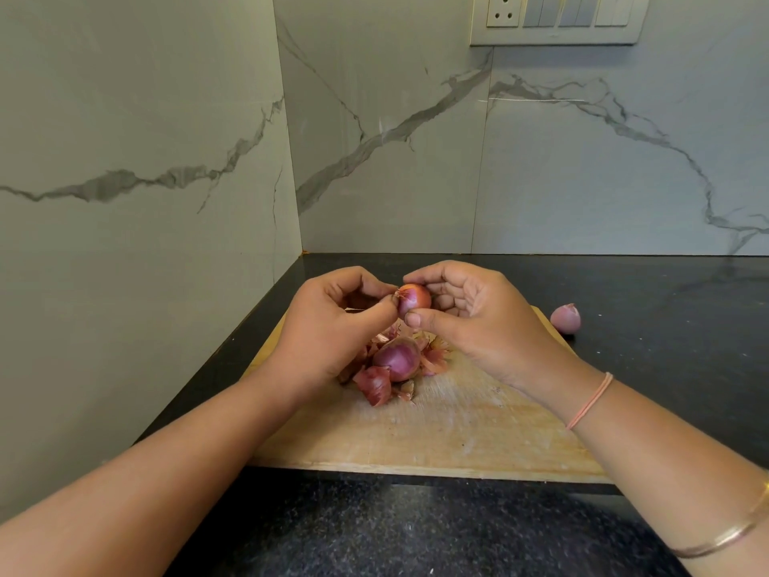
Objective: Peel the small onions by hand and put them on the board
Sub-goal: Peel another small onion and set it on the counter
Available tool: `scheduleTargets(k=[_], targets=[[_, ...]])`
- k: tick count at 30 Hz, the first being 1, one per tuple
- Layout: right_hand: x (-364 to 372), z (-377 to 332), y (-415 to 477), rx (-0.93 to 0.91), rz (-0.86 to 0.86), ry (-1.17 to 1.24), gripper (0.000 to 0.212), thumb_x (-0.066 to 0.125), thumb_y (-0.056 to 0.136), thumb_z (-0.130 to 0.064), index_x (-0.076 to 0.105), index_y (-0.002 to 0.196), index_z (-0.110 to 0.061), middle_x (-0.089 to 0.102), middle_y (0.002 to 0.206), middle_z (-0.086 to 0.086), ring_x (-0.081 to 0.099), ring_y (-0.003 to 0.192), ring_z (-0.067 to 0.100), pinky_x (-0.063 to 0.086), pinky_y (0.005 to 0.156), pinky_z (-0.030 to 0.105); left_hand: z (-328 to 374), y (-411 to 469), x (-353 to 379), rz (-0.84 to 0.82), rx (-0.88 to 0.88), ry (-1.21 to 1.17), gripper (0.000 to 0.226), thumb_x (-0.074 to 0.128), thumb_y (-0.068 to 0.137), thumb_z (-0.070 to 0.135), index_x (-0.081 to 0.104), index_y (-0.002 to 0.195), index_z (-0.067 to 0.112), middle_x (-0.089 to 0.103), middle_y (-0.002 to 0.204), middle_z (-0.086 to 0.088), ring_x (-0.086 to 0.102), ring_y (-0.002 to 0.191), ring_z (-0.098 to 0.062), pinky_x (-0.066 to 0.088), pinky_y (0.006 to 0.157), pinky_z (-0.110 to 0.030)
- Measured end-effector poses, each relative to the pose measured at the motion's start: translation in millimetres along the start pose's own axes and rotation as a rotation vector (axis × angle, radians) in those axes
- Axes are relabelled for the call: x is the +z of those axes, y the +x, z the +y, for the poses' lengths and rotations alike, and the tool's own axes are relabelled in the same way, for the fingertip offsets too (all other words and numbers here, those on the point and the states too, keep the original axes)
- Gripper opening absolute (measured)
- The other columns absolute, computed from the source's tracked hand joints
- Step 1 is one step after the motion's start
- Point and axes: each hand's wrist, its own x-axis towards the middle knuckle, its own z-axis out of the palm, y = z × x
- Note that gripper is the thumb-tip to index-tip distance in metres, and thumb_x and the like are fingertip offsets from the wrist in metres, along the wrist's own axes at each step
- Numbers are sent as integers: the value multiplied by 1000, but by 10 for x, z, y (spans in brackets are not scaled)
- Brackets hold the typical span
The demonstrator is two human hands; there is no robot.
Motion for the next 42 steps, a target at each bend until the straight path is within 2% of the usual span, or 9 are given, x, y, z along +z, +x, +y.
scheduleTargets(k=[9, 15, 20, 23, 25, 29, 35, 39, 42], targets=[[32, -9, -13, -35, 46, -127, 36, 74, 78, -4, 66, 110, -17, 70, 92, -4, 67, 86, 7, 53, 83, 22, 6, -10, 23, 36, -2, 33, 10, 68, 78, 9, 70, 69, 12, 71, 70, 1, 59, 62, 1, 48, 62, -18], [75, -17, -27, -42, 44, -133, 35, 75, 78, -8, 66, 111, -18, 70, 91, -7, 66, 86, 4, 53, 81, 19, -32, -4, 28, 74, 6, 107, 12, 66, 80, 8, 69, 70, 15, 69, 71, -1, 60, 64, -8, 51, 65, -28], [18, -26, -10, -2, 50, -34, 32, 72, 81, -7, 65, 110, -19, 70, 95, -5, 66, 89, 3, 51, 77, 14, 11, -29, 42, 44, 20, 21, 14, 65, 83, 11, 70, 73, 19, 69, 70, 4, 59, 61, -1, 48, 59, -17], [7, -23, -10, 2, 42, -32, 33, 71, 82, -6, 65, 112, -17, 70, 96, -6, 65, 90, 1, 50, 78, 13, 15, -34, 41, 12, 22, 2, 10, 66, 81, 16, 70, 74, 22, 70, 70, 7, 61, 62, -2, 49, 59, -16], [17, -25, -15, -16, 39, -58, 34, 71, 82, -6, 65, 113, -17, 70, 97, -5, 66, 91, 2, 51, 81, 16, 5, -25, 32, 26, 32, -9, 10, 66, 82, 13, 69, 72, 16, 68, 69, 2, 60, 62, -6, 49, 59, -23], [33, -22, -20, -55, 56, -107, 35, 71, 81, -6, 65, 113, -18, 71, 97, -3, 67, 91, 8, 53, 85, 23, -1, -7, 24, 47, 54, -44, 11, 65, 83, 6, 66, 73, 4, 65, 75, -16, 59, 73, -33, 50, 66, -40], [60, -51, -43, -90, 37, -169, 36, 71, 82, -10, 64, 116, -18, 70, 98, -5, 65, 91, 4, 52, 83, 17, -27, 2, 23, 92, 51, -46, 10, 64, 82, 2, 64, 72, 2, 65, 74, -17, 59, 77, -39, 51, 71, -49], [4, -30, -6, -30, 16, -2, 29, 67, 85, -8, 65, 112, -20, 70, 102, -3, 66, 94, 4, 51, 79, 18, -34, -1, 30, 60, 76, -58, 11, 63, 85, 7, 67, 76, 10, 68, 75, -7, 63, 76, -31, 53, 76, -47], [-52, -9, 15, 34, 1, 176, 21, 57, 92, -10, 65, 110, -19, 70, 99, -3, 63, 85, 1, 47, 70, 18, -74, -2, 27, -10, 152, -42, 4, 66, 86, 17, 67, 88, 20, 68, 80, 5, 64, 77, -13, 54, 73, -32]])
